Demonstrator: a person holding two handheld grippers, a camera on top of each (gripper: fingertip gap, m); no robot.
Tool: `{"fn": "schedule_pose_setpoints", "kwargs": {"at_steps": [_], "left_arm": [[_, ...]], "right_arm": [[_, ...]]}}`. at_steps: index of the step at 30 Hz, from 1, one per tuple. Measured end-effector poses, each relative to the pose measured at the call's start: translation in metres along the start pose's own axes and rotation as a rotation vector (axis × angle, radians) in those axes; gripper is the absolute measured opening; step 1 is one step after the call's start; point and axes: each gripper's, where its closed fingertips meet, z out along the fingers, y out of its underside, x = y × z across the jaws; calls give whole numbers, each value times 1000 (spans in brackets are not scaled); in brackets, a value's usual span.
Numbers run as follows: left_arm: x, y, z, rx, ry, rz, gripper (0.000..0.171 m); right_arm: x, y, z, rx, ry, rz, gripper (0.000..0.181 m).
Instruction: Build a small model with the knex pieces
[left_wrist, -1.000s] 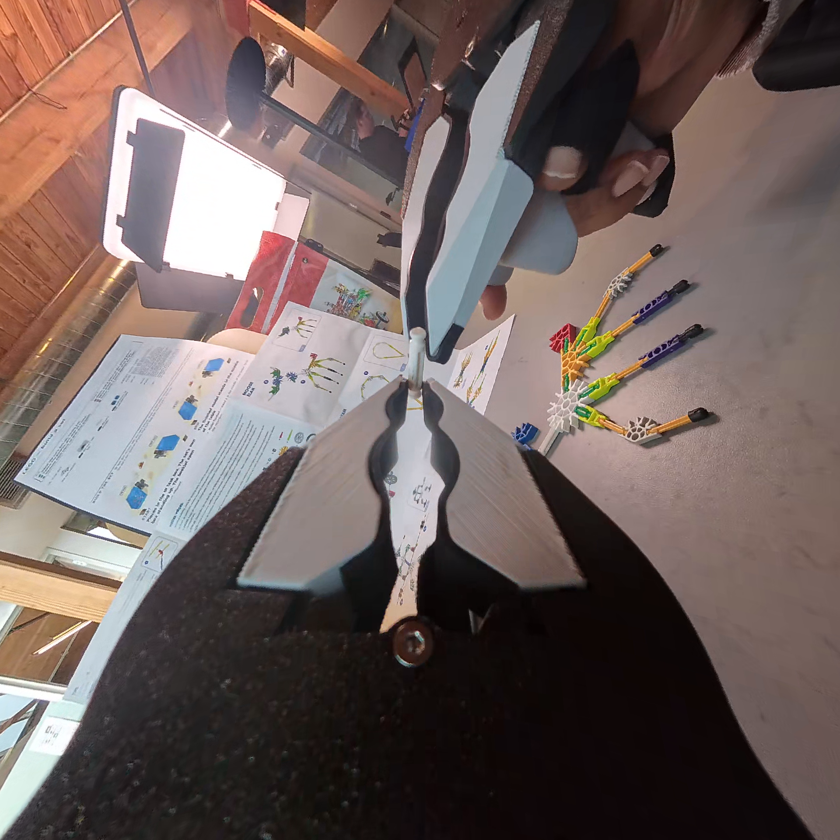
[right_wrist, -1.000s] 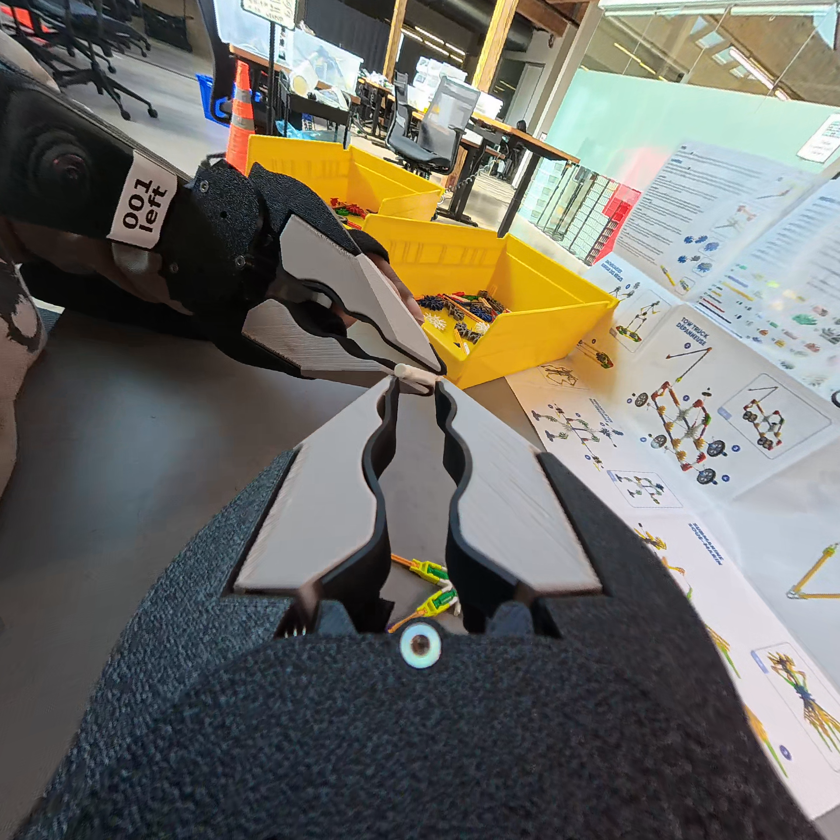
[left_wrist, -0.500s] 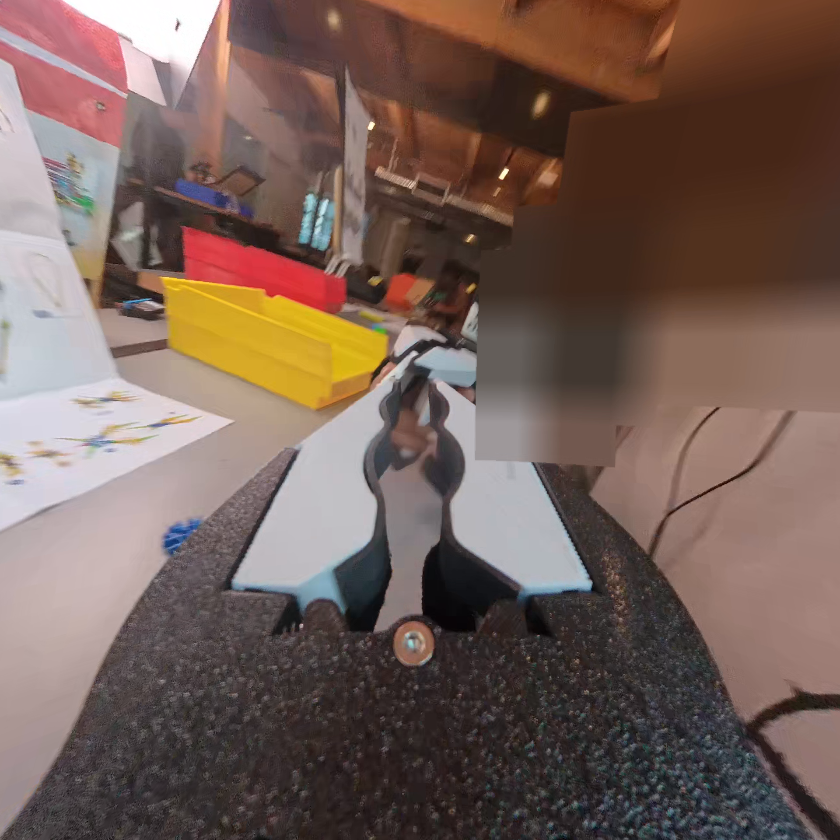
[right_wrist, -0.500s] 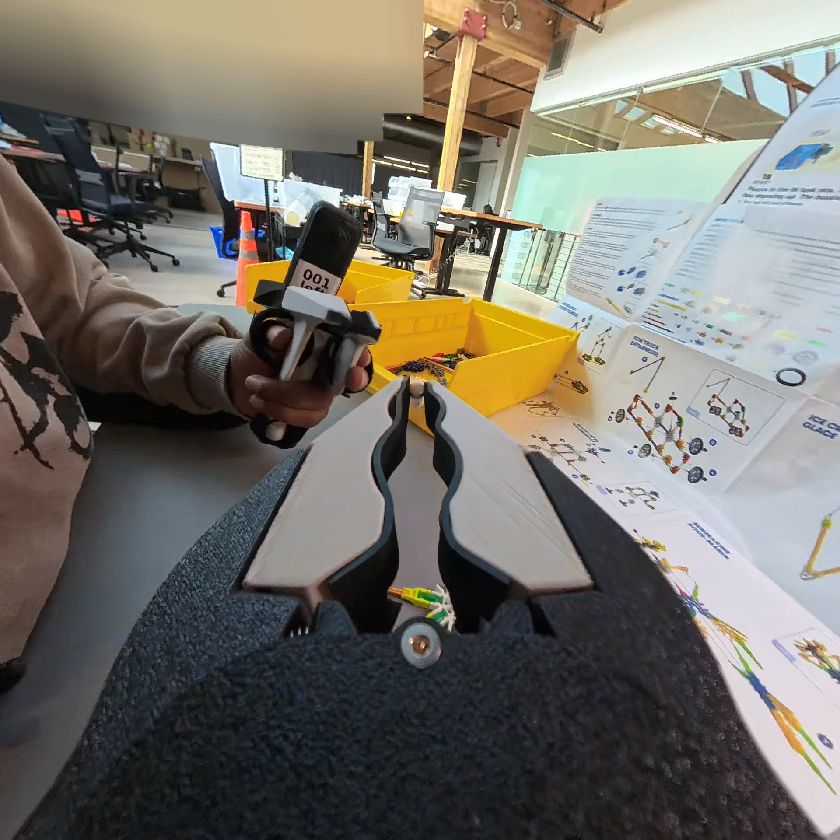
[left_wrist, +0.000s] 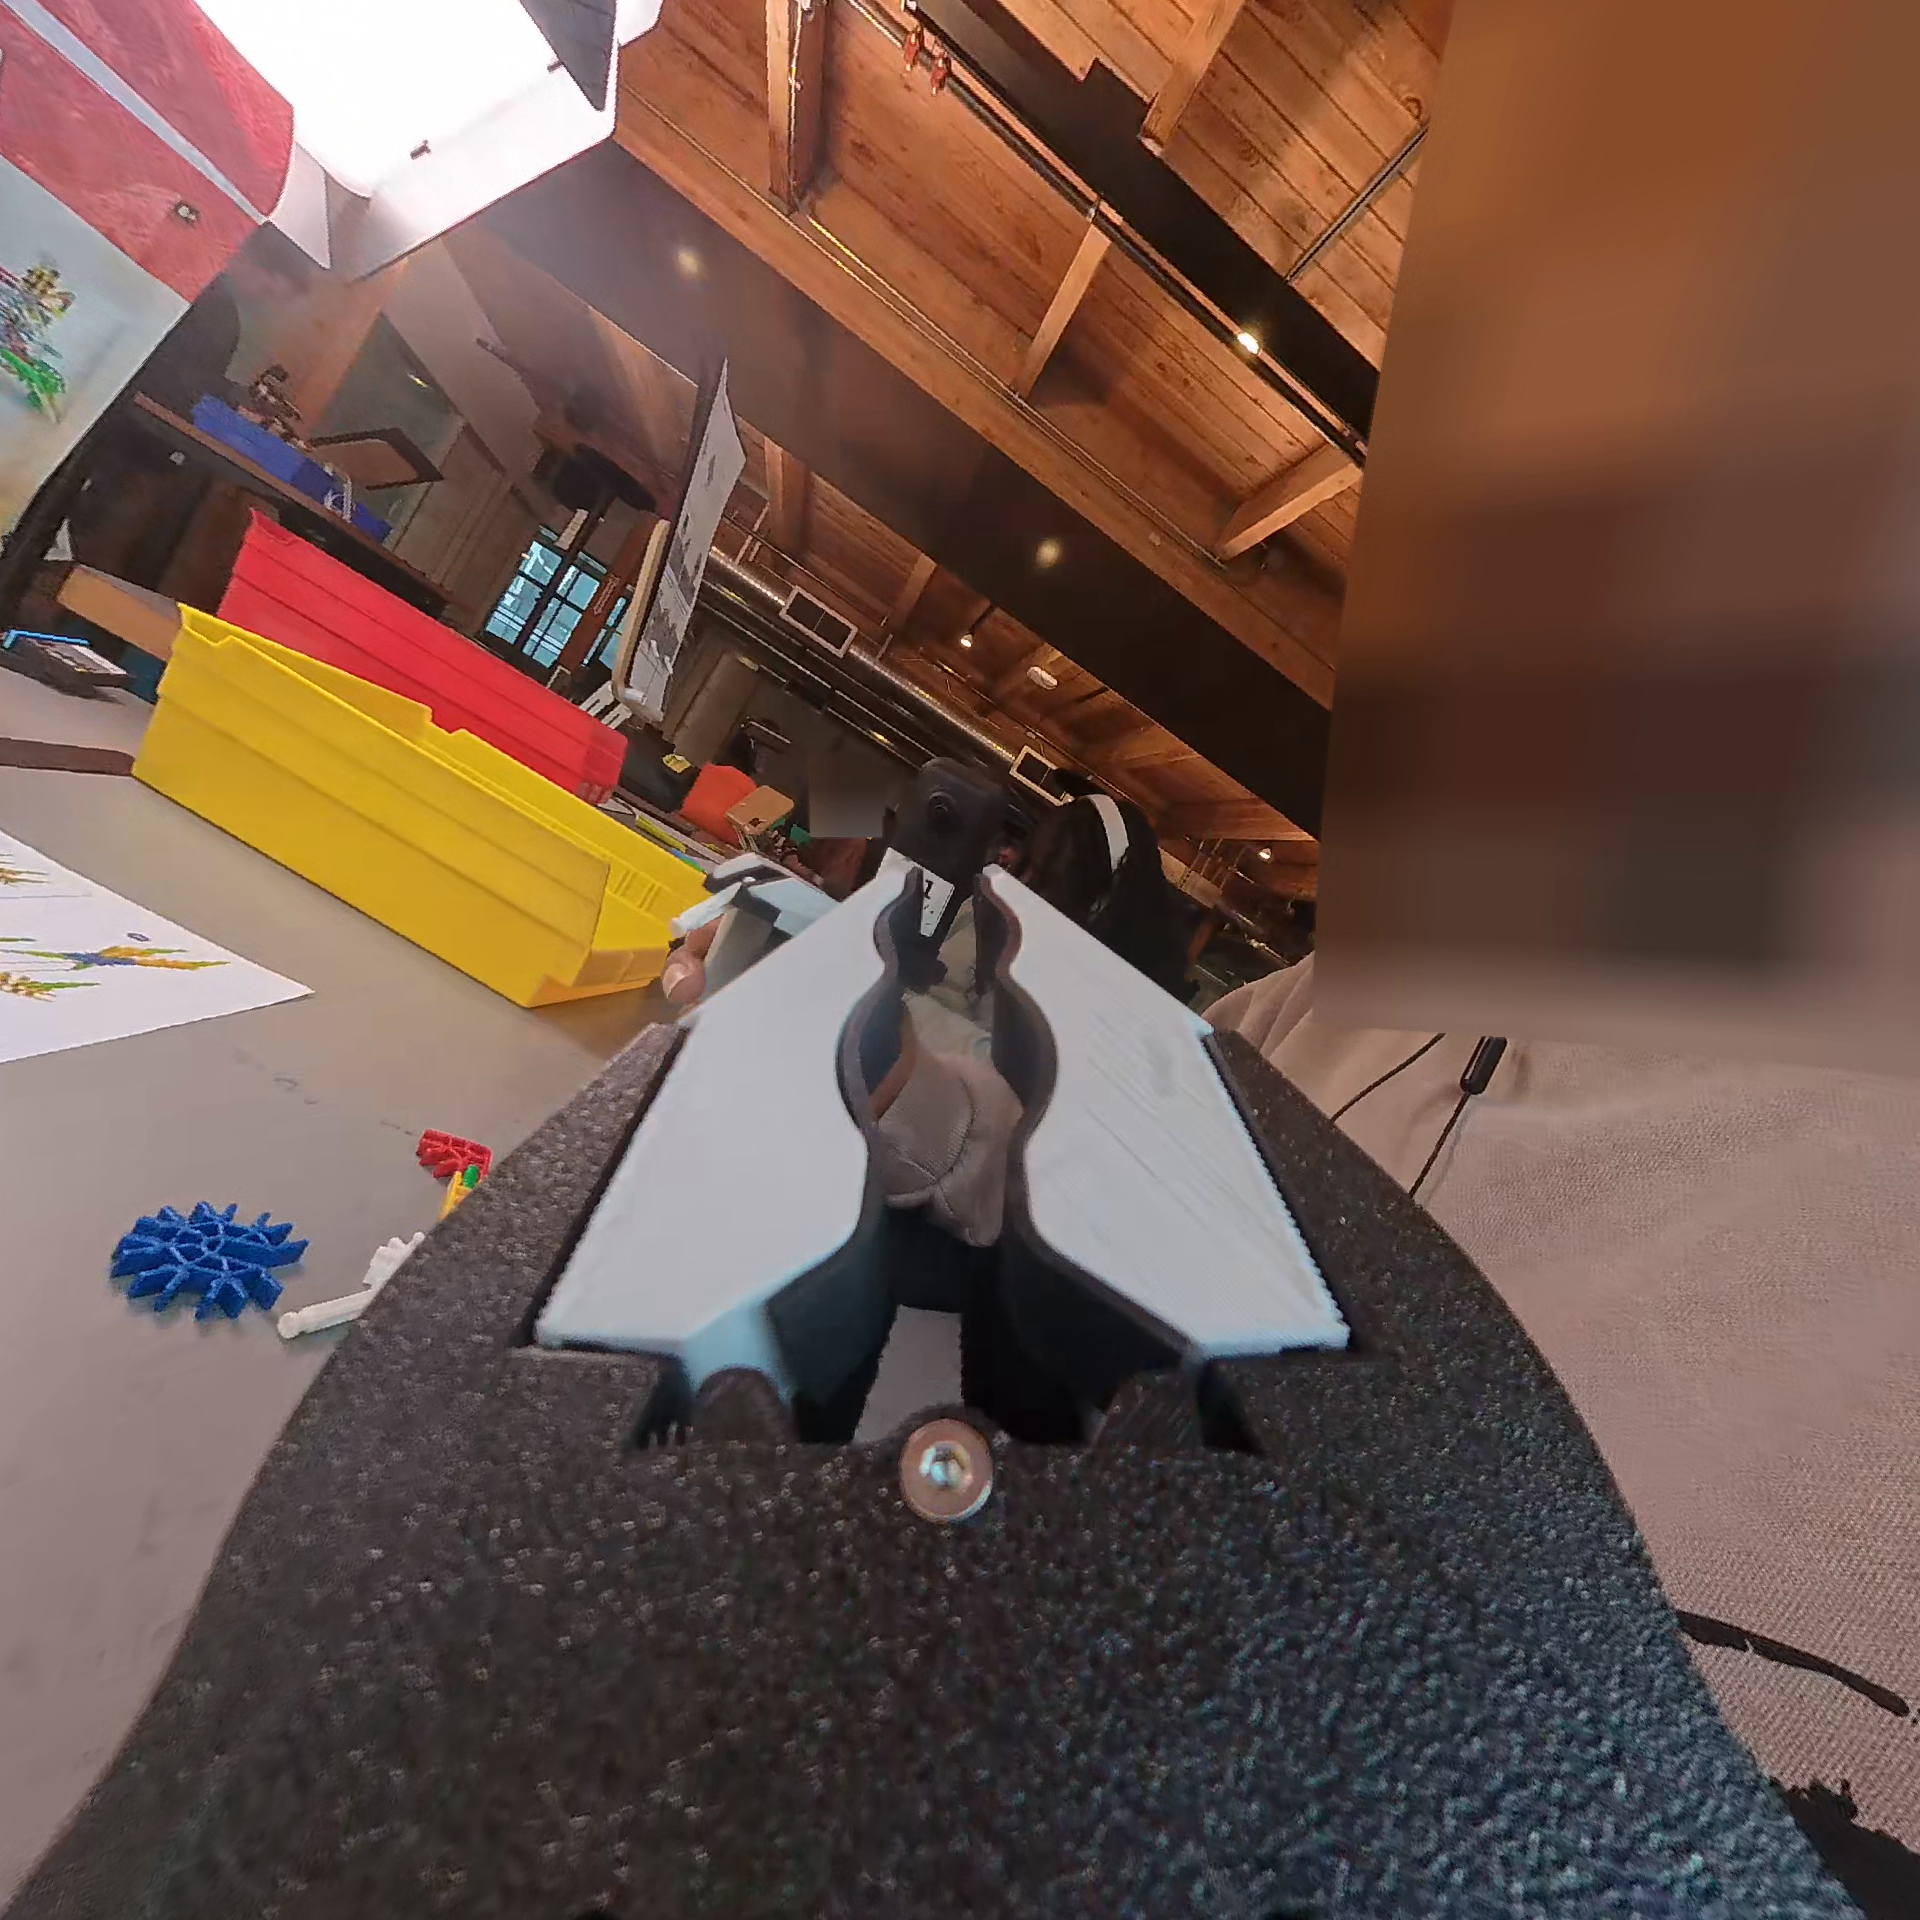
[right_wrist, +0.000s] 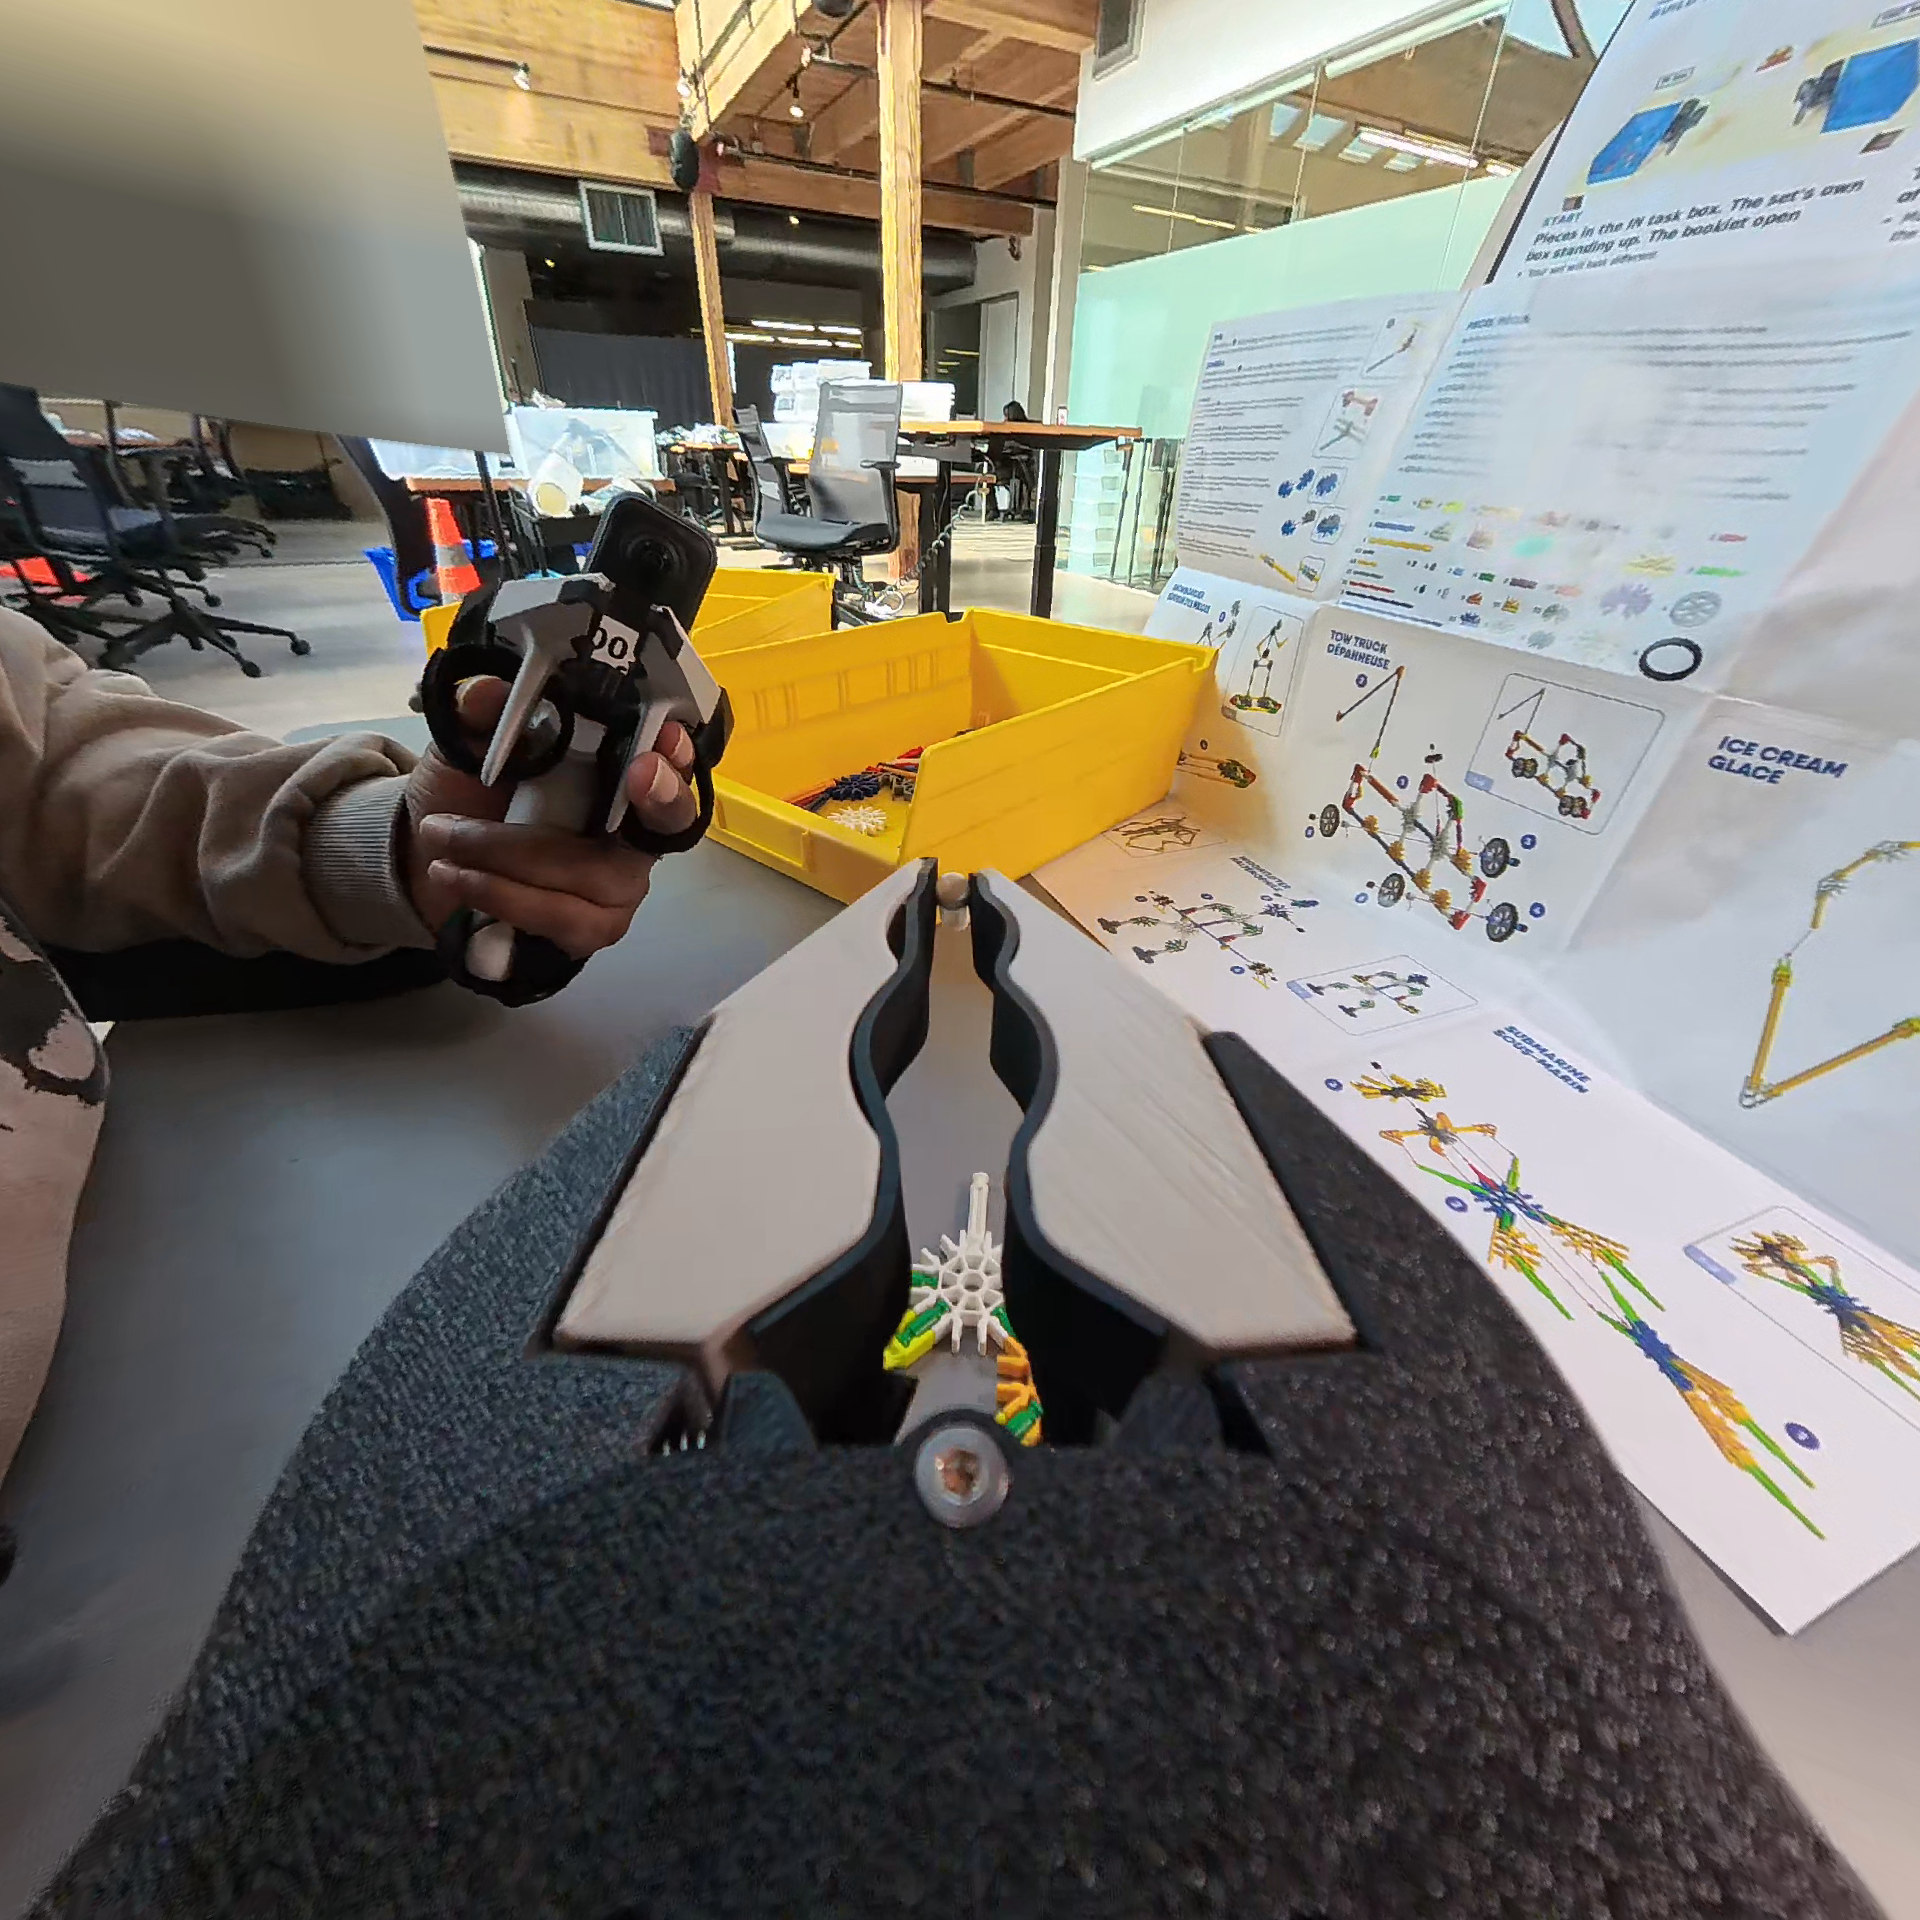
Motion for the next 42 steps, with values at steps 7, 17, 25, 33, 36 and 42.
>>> {"fn": "schedule_pose_setpoints", "kwargs": {"at_steps": [7, 17, 25, 33, 36, 42], "left_arm": [[-36, 16, -7, -182, -258, 212, 5], [-102, 44, -45, -575, -702, 618, 15], [-106, 54, -48, -618, -694, 584, 17], [-108, 57, -49, -631, -702, 583, 20], [-109, 57, -49, -634, -704, 588, 23], [-112, 60, -51, -659, -720, 621, 27]], "right_arm": [[39, 55, 9, -347, 72, -64, 5], [76, 138, 29, -748, 36, -120, 5], [80, 146, 7, -837, 75, -80, 5], [79, 146, 8, -844, 81, -84, 5], [79, 146, 8, -847, 92, -91, 5], [80, 146, 8, -830, 112, -111, 6]]}}
